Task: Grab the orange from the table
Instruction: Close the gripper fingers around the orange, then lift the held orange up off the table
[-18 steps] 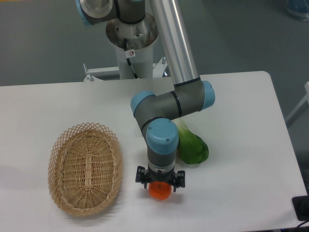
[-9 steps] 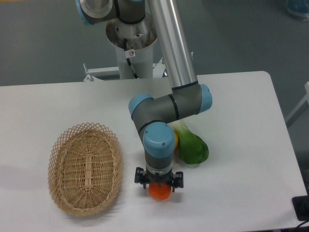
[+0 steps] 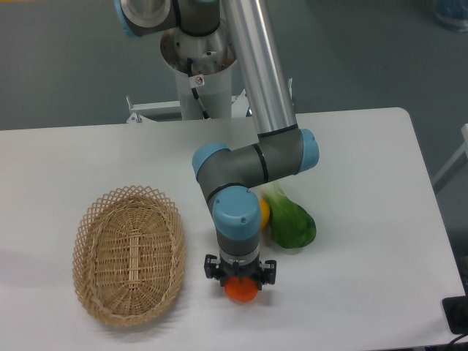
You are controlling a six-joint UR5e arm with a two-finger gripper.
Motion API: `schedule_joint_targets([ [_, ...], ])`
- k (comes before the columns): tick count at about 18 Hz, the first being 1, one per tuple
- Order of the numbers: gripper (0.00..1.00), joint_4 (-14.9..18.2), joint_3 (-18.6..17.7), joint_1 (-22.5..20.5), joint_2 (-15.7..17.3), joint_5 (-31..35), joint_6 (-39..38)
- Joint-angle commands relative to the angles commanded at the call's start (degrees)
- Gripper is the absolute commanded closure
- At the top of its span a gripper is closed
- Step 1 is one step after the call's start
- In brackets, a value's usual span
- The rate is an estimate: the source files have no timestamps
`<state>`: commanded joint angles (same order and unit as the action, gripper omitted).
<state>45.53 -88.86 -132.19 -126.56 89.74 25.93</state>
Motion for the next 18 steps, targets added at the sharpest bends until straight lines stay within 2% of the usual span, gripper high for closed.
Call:
schedule_joint_targets([
  [3, 0.33, 0.0, -0.1, 0.0, -0.1, 0.1, 0.0],
  [11, 0.32, -0.3, 1.3, 0.0, 0.4, 3.1, 1.0],
  [15, 0.32, 0.1, 3.0, -0.2, 3.2, 3.5, 5.0],
  [18, 0.32, 0.8, 3.3, -2.7, 7.6, 2.7, 11.3],
])
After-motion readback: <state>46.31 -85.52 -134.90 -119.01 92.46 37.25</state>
